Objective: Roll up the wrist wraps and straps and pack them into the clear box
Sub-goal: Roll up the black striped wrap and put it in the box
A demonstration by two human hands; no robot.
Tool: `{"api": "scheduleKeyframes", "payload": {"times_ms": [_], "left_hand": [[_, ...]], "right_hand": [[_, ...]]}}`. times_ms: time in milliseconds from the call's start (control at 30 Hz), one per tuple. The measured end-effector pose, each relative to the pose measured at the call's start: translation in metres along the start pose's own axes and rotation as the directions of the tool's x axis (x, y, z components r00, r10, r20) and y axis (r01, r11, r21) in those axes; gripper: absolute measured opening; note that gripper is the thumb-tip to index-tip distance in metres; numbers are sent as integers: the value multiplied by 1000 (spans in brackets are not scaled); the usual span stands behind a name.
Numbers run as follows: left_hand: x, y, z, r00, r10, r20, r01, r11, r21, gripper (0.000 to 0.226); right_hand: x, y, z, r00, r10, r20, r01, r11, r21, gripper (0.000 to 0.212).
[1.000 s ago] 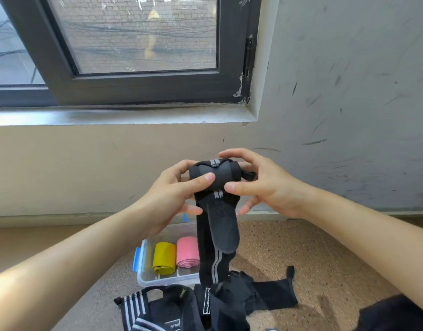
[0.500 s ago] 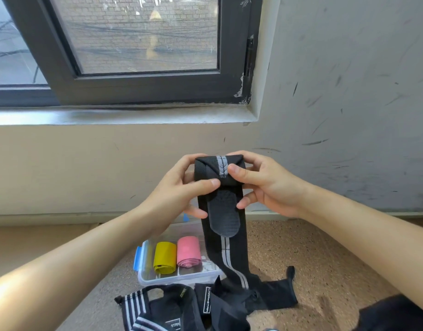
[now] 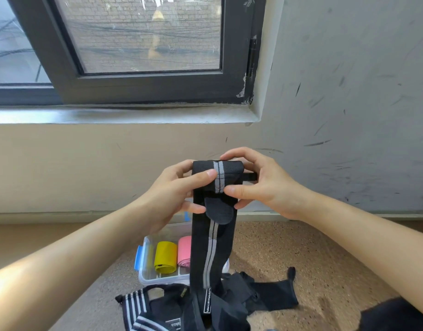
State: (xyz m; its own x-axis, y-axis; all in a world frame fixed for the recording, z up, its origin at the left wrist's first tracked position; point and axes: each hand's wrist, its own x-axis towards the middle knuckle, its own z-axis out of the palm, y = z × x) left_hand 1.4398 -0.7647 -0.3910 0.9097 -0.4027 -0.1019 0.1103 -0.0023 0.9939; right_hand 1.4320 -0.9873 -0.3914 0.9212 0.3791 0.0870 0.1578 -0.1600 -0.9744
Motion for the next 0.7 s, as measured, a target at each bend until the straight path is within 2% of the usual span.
{"api": "scheduleKeyframes", "payload": {"times_ms": [100, 200, 300, 433, 533, 633, 700], "left_hand": [[1, -2, -2, 998, 56, -20, -55, 998, 29, 46], [1, -4, -2, 995, 101, -25, -100, 995, 29, 49], [1, -4, 1, 991, 136, -16, -135, 987, 83, 49], [1, -4, 0, 988, 152, -2, -150, 980, 133, 48], [1, -5, -4, 998, 58, 24, -60, 994, 96, 59], [0, -7, -5, 991, -78, 112, 75, 997, 35, 51], [-1, -6, -3, 985, -115, 127, 116, 993, 4, 47]], "right_hand": [[1, -3, -4, 989, 131, 62, -138, 983, 124, 42], [1, -2, -4, 964, 213, 157, -238, 957, 163, 48], [2, 0, -2, 958, 234, 164, -269, 934, 234, 52], [5, 2, 0, 970, 216, 115, -242, 921, 306, 46], [5, 2, 0, 980, 182, 78, -197, 925, 324, 45], [4, 1, -1, 991, 137, 11, -134, 950, 281, 51], [4, 3, -1, 994, 104, -18, -97, 969, 227, 51]]}}
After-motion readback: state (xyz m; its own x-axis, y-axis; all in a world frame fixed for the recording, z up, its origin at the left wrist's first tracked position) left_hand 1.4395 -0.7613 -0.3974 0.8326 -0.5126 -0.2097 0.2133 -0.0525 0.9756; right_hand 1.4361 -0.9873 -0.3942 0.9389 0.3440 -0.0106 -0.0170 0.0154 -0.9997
